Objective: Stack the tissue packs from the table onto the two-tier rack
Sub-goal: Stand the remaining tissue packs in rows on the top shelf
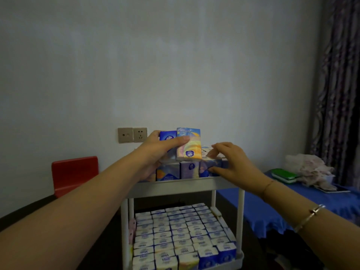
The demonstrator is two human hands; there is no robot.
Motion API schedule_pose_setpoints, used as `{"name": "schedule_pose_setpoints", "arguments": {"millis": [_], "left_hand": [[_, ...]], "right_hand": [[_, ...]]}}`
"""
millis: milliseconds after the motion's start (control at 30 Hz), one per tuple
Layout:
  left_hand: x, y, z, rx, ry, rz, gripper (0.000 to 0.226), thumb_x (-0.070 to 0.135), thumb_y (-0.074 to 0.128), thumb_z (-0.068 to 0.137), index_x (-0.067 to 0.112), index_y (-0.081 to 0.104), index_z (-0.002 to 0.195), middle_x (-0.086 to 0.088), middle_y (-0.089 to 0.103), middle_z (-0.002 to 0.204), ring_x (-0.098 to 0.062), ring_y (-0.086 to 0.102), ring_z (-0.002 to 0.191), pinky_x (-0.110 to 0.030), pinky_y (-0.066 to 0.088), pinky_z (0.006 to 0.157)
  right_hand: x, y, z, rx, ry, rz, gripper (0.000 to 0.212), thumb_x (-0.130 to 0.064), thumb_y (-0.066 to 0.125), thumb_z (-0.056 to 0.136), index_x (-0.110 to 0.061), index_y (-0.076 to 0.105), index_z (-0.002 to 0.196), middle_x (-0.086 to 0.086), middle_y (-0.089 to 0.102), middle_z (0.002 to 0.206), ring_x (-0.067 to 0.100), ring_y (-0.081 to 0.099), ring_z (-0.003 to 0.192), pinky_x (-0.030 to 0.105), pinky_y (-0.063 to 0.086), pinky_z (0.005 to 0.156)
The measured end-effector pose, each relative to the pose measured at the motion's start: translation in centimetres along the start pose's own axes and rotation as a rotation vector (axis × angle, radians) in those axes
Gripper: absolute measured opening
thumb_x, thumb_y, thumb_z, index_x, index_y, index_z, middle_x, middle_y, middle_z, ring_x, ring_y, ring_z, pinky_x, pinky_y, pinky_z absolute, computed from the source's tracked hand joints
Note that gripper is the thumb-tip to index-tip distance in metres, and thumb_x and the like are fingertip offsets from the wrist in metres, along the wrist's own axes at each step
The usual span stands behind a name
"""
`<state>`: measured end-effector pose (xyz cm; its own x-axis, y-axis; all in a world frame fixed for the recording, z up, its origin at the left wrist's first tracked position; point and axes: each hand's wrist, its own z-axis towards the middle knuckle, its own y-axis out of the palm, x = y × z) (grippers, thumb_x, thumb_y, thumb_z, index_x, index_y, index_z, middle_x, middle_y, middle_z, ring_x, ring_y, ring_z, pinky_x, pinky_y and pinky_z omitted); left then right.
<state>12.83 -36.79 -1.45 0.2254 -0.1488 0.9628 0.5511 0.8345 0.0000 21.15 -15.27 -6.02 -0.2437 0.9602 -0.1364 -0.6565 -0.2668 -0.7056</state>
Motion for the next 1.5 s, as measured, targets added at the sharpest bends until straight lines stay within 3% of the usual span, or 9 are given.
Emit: {"name": "schedule_pose_setpoints", "arguments": {"millis": [167,400,500,600,767,1033,1233,1367,1500], "left_hand": [[-0.3,0.6,-0.2,0.118,0.076,0.13,0.08,0.042,0.087,0.052,0.022,0.046,0.117,-0.003,0.067,0.108,-0.023,0.068,0.094,-0.044,0.059,0.075],[0.4,2.0,-1.4,0.089,0.307,0.305,0.064,0.025,0.08,0.072,0.017,0.036,0.118,0.003,0.056,0.102,-0.004,0.058,0.082,-0.009,0.049,0.055],[0.7,2.6,-1.5,0.031,0.262,0.259,0.049,0.029,0.067,0.085,0.022,0.033,0.119,0.005,0.053,0.099,-0.005,0.059,0.082,-0.018,0.053,0.063],[0.6,3.1,-1.3,-0.049,0.166,0.22,0.026,0.014,0.05,0.097,0.026,0.034,0.113,-0.007,0.054,0.107,-0.02,0.064,0.09,-0.043,0.054,0.084],[0.4,3.4,-1.4,-0.195,0.259,0.732,0.035,0.013,0.067,0.086,0.029,0.04,0.102,0.01,0.053,0.107,-0.011,0.062,0.092,-0.021,0.057,0.063],[0.7,2.5,-1.4,-0.143,0.509,1.017,0.049,0.016,0.07,0.084,0.035,0.033,0.108,0.004,0.06,0.108,-0.013,0.062,0.098,-0.035,0.059,0.076],[-1.4,1.3,-1.2,0.023,0.86,1.398,0.048,0.026,0.068,0.085,0.034,0.046,0.127,0.004,0.067,0.115,-0.013,0.053,0.103,-0.047,0.016,0.115],[-2.8,0.7,-1.0,0.078,1.024,1.592,0.053,0.029,0.083,0.069,0.021,0.059,0.115,-0.004,0.072,0.107,-0.026,0.066,0.105,-0.062,0.024,0.106],[-2.7,0.5,-1.1,-0.088,0.691,1.735,0.054,0.055,0.039,0.093,0.032,0.033,0.142,0.002,0.03,0.155,-0.021,0.019,0.146,-0.057,-0.01,0.111]], "right_hand": [[-0.5,-1.7,1.0,-0.033,0.041,0.036,0.02,-0.038,0.06,0.088,-0.032,0.063,0.107,-0.013,0.042,0.14,0.007,0.028,0.134,0.035,0.02,0.113],[-5.0,-4.6,3.6,-0.122,0.126,0.537,0.024,-0.029,0.061,0.088,-0.023,0.063,0.112,-0.005,0.069,0.102,0.007,0.064,0.094,0.017,0.054,0.075],[-3.3,-6.5,2.6,-0.155,0.188,0.645,0.017,-0.018,0.061,0.088,-0.017,0.064,0.105,-0.007,0.072,0.089,0.001,0.066,0.08,0.01,0.048,0.063],[-0.6,-7.9,1.3,-0.233,0.243,0.505,0.018,-0.018,0.063,0.087,-0.018,0.064,0.105,-0.005,0.071,0.088,-0.003,0.062,0.071,0.011,0.045,0.059],[2.1,-7.9,0.2,-0.256,0.231,0.29,0.02,-0.016,0.067,0.085,-0.017,0.063,0.105,0.001,0.067,0.099,0.004,0.063,0.075,0.022,0.05,0.065],[2.1,-6.8,0.3,-0.182,0.066,-0.087,0.026,-0.023,0.064,0.086,-0.025,0.048,0.106,-0.014,0.057,0.102,0.001,0.056,0.083,0.016,0.048,0.068],[1.5,-5.0,-0.2,-0.052,-0.021,-0.258,0.03,-0.026,0.062,0.087,-0.023,0.049,0.113,-0.006,0.059,0.115,0.011,0.055,0.097,0.029,0.049,0.085],[1.4,-3.7,-1.1,0.034,-0.015,-0.279,0.032,-0.026,0.06,0.089,-0.021,0.05,0.119,-0.004,0.056,0.122,0.015,0.054,0.107,0.028,0.045,0.09],[1.0,-2.7,-1.9,0.029,0.047,-0.146,0.043,-0.024,0.055,0.093,-0.018,0.042,0.133,-0.002,0.052,0.134,0.015,0.052,0.119,0.031,0.046,0.1]]}}
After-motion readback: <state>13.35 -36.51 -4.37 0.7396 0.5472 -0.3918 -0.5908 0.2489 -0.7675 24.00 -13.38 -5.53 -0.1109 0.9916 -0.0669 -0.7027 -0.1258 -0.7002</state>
